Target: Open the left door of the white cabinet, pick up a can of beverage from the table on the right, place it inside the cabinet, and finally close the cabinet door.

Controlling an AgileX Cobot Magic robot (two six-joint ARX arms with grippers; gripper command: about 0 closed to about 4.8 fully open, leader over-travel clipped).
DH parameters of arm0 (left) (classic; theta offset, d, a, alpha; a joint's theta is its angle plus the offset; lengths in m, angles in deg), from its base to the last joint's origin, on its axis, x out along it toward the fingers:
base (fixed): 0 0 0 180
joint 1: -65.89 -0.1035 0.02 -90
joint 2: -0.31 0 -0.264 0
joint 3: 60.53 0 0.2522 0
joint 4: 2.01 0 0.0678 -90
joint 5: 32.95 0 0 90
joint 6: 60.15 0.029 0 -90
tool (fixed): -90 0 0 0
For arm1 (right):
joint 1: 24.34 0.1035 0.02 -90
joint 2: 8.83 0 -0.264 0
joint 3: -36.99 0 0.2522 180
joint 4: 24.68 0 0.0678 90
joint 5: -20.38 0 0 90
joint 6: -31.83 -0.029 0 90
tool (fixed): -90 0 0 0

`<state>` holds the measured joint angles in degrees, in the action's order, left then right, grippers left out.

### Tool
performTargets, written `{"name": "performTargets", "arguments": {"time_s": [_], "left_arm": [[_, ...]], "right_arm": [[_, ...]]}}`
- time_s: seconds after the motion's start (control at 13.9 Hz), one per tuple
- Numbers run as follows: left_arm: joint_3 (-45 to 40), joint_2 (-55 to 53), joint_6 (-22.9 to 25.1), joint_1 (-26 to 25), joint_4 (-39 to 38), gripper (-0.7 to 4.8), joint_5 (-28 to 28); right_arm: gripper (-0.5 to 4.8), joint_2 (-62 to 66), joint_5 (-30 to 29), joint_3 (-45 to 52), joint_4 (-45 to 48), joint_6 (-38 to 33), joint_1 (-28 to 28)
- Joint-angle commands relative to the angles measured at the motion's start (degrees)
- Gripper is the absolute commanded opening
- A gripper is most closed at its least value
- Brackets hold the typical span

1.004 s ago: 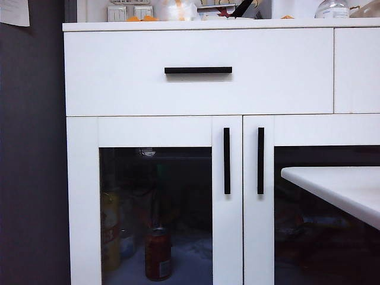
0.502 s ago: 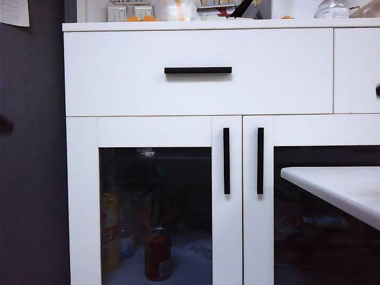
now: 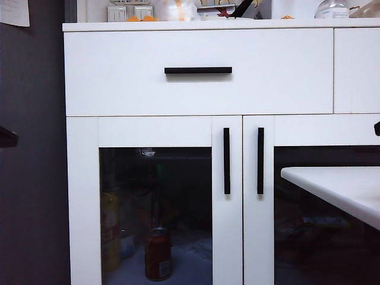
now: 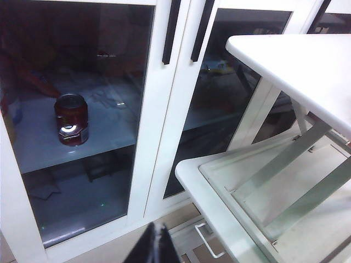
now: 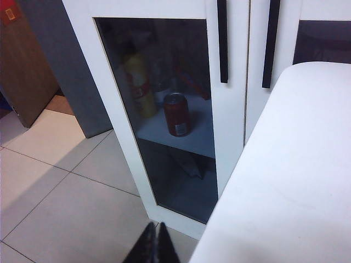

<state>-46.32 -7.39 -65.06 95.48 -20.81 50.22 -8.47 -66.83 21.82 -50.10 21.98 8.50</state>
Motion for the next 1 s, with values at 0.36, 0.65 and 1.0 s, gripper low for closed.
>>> {"name": "performTargets", "arguments": {"time_s": [0.36,0.65,1.0], "left_arm": [[0.1,5.4,0.0,-7.7,0.2,-0.05,-4.5],[0.1,7.5,0.0,-23.5,0.6,-0.05,-5.9],[0.1,7.5,0.0,-30.7,0.6,-0.05,-5.9]], "right_arm": [[-0.05,-0.2,-0.2,-0.2,0.8,-0.2,-1.6],[-0.05,-0.2,-0.1,-0.1,0.8,-0.2,-13.2],[-0.05,-0.2,0.1,1.1,2.0,-0.2,-27.3]]}}
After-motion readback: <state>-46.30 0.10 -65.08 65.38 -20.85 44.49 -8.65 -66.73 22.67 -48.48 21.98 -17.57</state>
